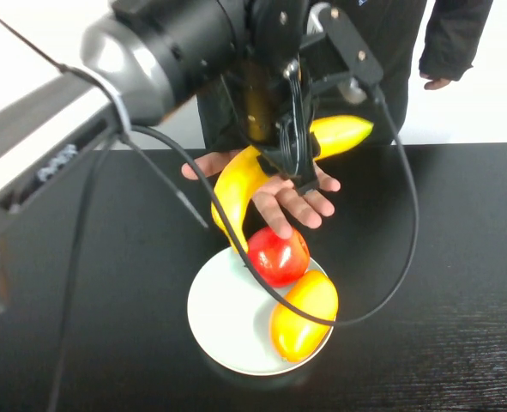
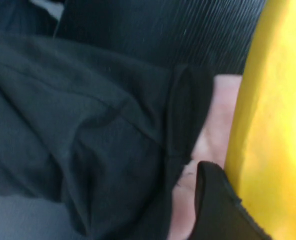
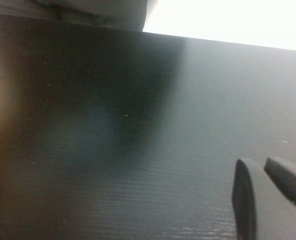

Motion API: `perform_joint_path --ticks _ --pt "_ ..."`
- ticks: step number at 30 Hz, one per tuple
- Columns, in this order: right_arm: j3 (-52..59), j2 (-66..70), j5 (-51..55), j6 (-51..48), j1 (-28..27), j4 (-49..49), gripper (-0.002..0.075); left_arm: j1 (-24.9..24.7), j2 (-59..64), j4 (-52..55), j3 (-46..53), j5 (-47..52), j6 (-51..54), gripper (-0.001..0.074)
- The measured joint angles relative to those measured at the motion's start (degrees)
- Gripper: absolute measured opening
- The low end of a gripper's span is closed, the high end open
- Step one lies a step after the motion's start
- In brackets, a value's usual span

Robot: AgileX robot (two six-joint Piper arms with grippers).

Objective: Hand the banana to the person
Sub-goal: Hand the grabbed banana to the person

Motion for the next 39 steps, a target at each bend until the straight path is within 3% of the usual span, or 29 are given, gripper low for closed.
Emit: perform_joint_path --ticks 17,22,26,34,37,39 --pt "0.0 0.0 0.0 0.01 0.0 0.0 -0.0007 0.0 3.72 1.62 -0.13 -1.31 0.23 0.029" --pt "0.0 0.0 0.0 0.01 0.0 0.0 -0.0007 0.0 3.72 1.74 -0.13 -1.33 0.23 0.0432" --pt "0.0 0.0 0.0 -0.12 0.0 0.0 -0.0007 0.0 3.61 1.86 -0.13 -1.43 0.23 0.0481" --pt "0.0 0.0 0.0 -0.12 0.0 0.0 -0.0007 0.0 -2.77 2.22 1.08 -1.47 -0.6 0.049" --pt "0.0 0.0 0.0 -0.12 0.0 0.0 -0.0007 0.21 -9.63 2.22 7.98 -3.22 -2.57 0.0465" --pt "0.0 0.0 0.0 -0.12 0.0 0.0 -0.0007 0.99 -16.17 2.22 15.9 -5.55 -4.35 0.0405"
